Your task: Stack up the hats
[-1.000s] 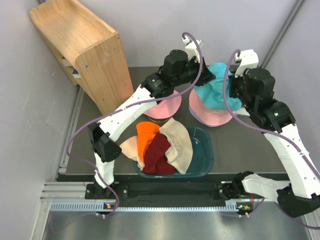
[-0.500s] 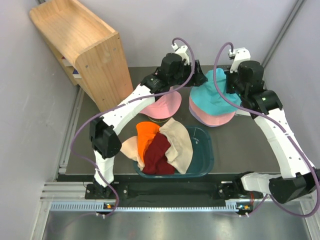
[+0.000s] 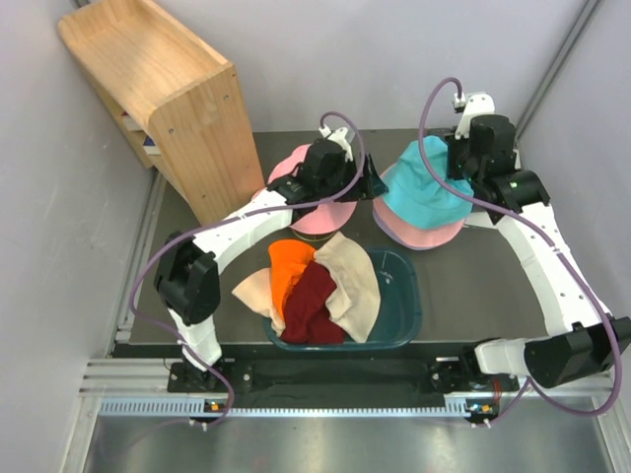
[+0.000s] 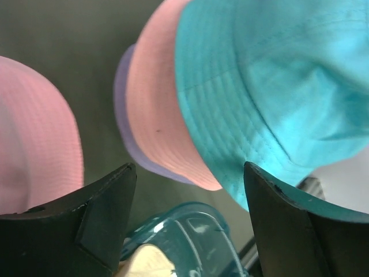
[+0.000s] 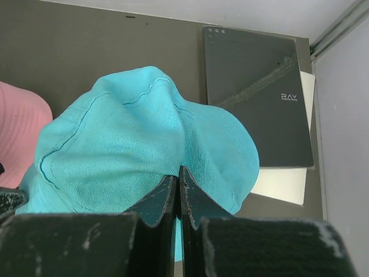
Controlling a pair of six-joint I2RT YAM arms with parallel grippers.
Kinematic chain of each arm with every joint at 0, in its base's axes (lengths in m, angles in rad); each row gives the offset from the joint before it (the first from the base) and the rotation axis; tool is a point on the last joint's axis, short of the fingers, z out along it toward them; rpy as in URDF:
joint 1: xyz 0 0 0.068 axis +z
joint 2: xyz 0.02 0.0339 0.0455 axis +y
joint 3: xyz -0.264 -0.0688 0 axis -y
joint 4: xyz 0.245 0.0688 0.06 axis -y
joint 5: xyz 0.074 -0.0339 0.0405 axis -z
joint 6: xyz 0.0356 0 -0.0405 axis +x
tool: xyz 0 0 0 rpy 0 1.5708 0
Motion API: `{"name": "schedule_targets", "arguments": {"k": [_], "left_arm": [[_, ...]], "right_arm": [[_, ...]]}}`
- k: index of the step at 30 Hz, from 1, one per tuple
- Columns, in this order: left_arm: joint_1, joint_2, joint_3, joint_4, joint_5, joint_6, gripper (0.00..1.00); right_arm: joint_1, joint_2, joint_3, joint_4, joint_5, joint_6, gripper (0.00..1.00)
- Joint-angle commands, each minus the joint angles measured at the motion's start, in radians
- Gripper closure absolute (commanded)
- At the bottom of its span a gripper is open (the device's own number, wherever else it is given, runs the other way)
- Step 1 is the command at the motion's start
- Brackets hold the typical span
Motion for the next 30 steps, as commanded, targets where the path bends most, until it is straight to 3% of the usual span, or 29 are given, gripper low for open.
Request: {"name": "schedule_targets", "arguments": {"k": [1, 7, 17, 30], "left_arm": [[-0.002, -0.081, -0.082, 0.188, 0.079, -0.118, 0.21], [-0.004, -0.126, -0.191, 0.319, 0.108, -0.216, 0.19], [-0.022, -0.106, -0.194, 0.414, 0.125, -0.236, 0.25], [-0.022, -0.039, -0.156, 0.434, 0.159, -0.273, 0.45]], "right_arm": [[-0.016, 0.009, 0.004, 0.045, -0.004, 0.02, 1.0], [-0.019, 0.015, 0.003, 0.045, -0.019, 0.026, 1.0], [-0.017, 0.003, -0.02, 0.048, -0.04, 0.066, 1.0], [-0.019, -0.014, -0.047, 0.05, -0.05, 0.079, 1.0]]}}
